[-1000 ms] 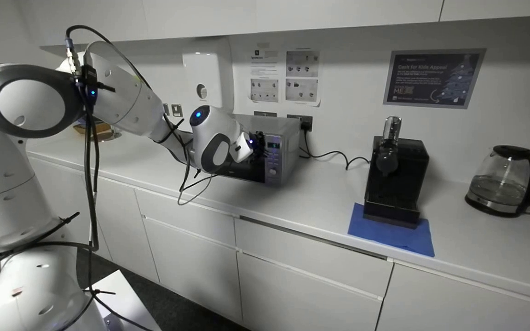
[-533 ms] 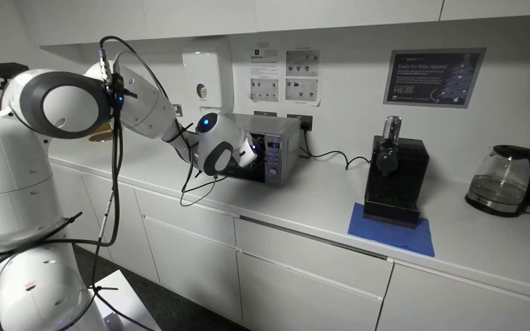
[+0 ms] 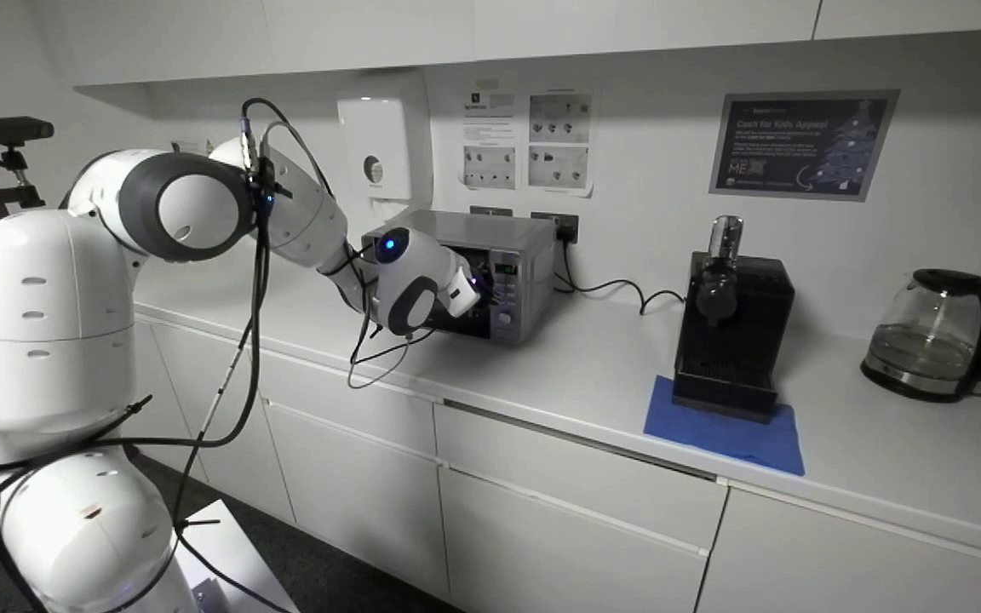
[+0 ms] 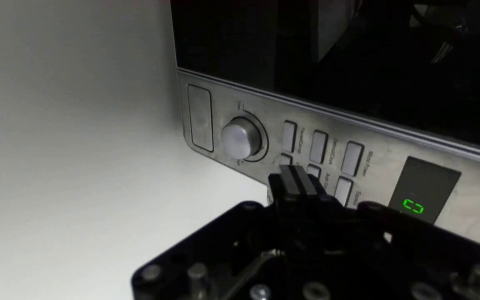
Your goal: Press a button on the microwave
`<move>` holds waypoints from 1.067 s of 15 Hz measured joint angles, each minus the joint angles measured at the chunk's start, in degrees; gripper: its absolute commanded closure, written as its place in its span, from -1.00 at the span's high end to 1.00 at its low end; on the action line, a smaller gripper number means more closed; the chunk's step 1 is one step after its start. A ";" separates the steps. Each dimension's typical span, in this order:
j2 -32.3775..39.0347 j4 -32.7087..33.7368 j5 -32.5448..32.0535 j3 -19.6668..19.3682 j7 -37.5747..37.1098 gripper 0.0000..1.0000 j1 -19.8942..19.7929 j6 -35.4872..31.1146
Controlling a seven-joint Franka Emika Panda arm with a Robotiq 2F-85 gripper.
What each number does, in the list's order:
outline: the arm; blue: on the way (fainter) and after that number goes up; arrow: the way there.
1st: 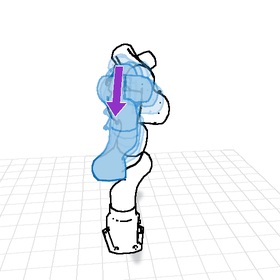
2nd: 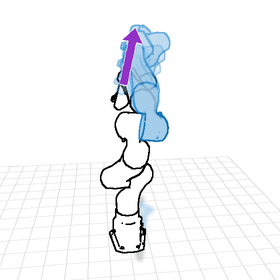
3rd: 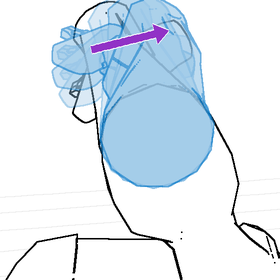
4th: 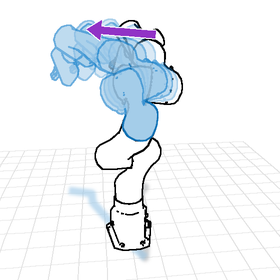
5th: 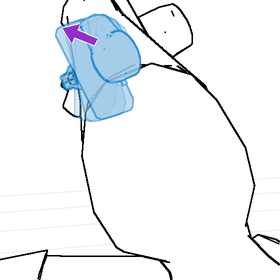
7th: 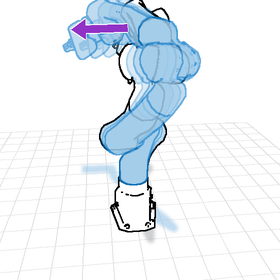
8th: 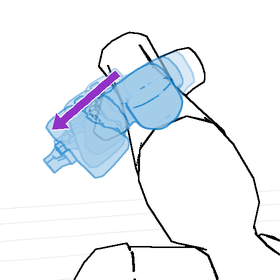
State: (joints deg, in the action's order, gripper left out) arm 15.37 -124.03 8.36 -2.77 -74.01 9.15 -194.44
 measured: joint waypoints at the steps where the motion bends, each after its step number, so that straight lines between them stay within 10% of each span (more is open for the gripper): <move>1: 0.84 0.77 0.27 -1.42 0.00 -1.00 1.83 -0.23; 16: 5.20 4.78 1.60 -15.23 0.00 -1.00 16.93 -0.49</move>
State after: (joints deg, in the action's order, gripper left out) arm 20.57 -119.25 9.96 -18.00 -74.01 26.08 -194.93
